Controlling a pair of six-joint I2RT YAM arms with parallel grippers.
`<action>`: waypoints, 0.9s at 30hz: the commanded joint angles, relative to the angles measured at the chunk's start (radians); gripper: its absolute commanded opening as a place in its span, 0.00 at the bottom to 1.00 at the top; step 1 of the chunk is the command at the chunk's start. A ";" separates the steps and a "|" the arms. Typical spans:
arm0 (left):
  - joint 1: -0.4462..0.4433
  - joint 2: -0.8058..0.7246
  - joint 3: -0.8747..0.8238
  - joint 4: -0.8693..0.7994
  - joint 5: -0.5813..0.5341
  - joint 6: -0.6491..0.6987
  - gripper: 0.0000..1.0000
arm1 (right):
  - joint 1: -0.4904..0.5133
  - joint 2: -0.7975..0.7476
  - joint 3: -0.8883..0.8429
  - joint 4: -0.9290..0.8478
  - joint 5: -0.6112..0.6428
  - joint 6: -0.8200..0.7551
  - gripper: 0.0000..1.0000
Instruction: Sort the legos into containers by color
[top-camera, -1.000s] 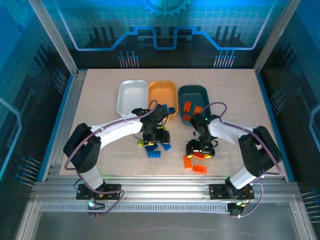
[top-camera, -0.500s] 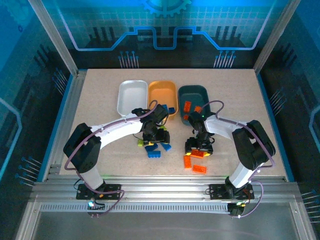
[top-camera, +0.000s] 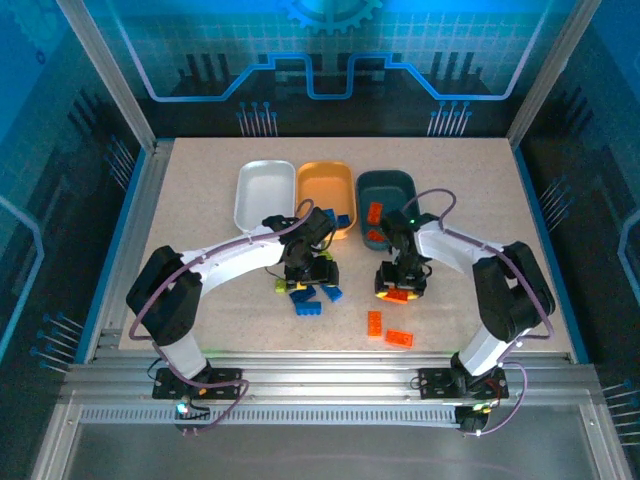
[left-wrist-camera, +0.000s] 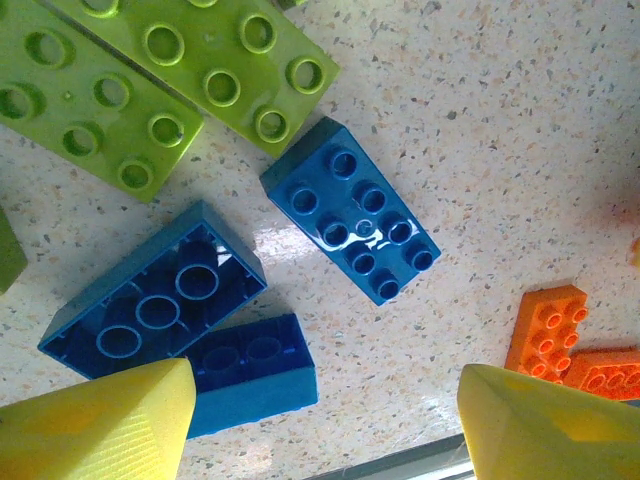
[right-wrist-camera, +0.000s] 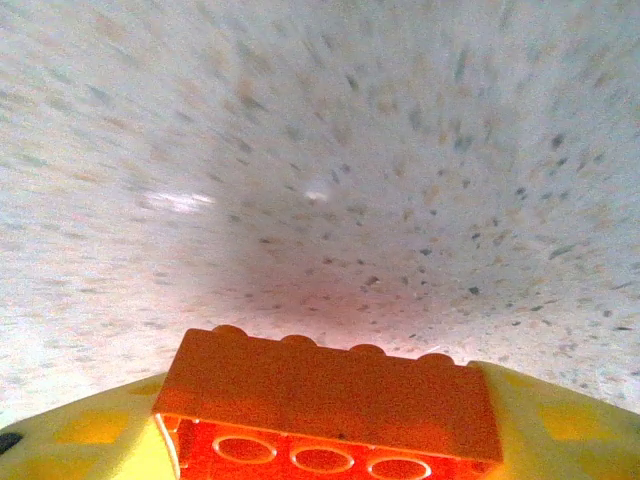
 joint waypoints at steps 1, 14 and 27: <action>0.006 -0.001 0.019 -0.035 0.023 0.024 0.71 | -0.033 -0.052 0.129 -0.057 0.000 -0.030 0.61; -0.002 -0.078 -0.038 -0.042 0.019 -0.011 0.72 | -0.191 0.309 0.625 -0.075 -0.036 -0.090 0.62; -0.001 -0.078 -0.023 -0.059 0.018 -0.025 0.78 | -0.202 0.398 0.775 -0.135 -0.009 -0.154 0.81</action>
